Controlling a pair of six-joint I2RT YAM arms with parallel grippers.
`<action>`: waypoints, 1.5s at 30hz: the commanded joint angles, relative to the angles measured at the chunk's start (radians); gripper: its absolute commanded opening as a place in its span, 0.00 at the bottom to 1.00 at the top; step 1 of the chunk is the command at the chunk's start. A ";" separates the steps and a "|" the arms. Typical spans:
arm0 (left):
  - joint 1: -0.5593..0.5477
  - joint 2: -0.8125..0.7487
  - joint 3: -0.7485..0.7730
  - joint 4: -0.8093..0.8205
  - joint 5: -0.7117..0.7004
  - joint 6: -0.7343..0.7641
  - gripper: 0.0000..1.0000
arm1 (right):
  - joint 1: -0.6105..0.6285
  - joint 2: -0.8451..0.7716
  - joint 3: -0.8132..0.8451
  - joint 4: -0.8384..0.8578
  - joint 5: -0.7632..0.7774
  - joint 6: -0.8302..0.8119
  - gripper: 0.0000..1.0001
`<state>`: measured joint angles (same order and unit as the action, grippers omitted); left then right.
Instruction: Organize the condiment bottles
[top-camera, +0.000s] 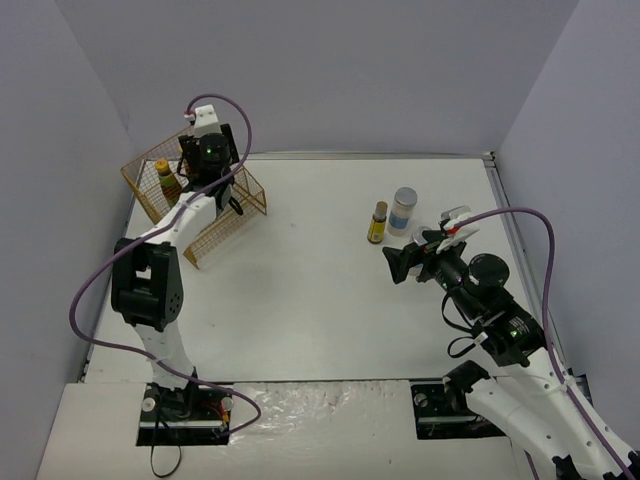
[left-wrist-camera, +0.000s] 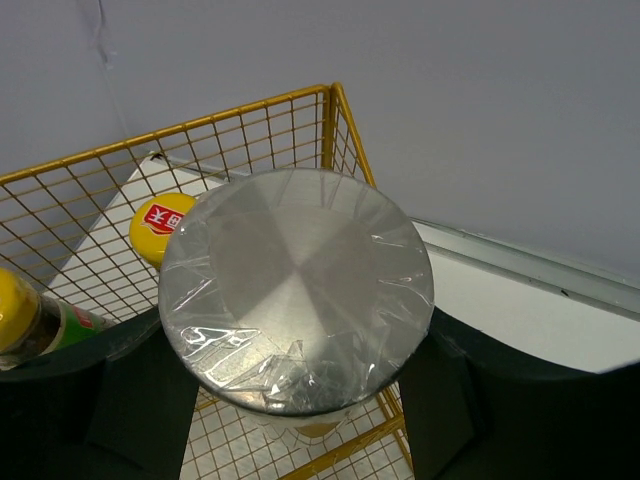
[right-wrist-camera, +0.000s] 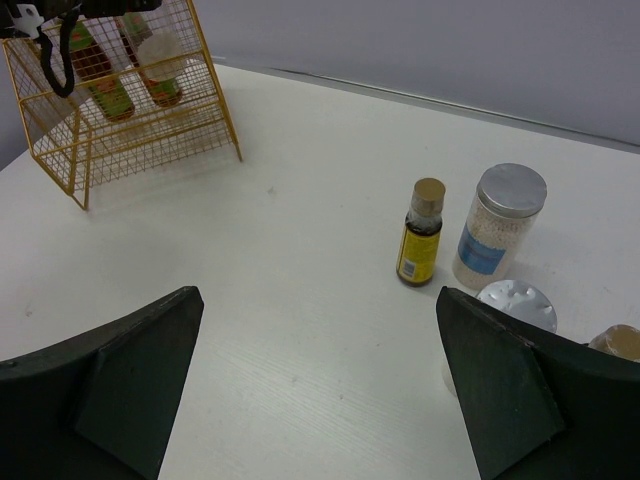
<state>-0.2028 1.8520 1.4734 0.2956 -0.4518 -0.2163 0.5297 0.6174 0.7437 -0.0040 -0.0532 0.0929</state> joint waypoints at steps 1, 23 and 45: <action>0.008 -0.017 0.019 0.145 -0.031 -0.045 0.03 | -0.003 0.009 -0.001 0.084 -0.009 0.001 1.00; 0.006 -0.033 -0.016 0.017 0.005 -0.100 0.92 | -0.003 0.017 -0.019 0.056 0.084 0.076 1.00; -0.015 -0.663 -0.282 -0.599 0.533 -0.027 0.97 | -0.059 0.427 0.016 -0.006 0.476 0.288 0.97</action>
<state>-0.2144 1.3219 1.2924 -0.2334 -0.0597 -0.3351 0.5049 0.9783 0.7114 -0.0921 0.3573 0.3506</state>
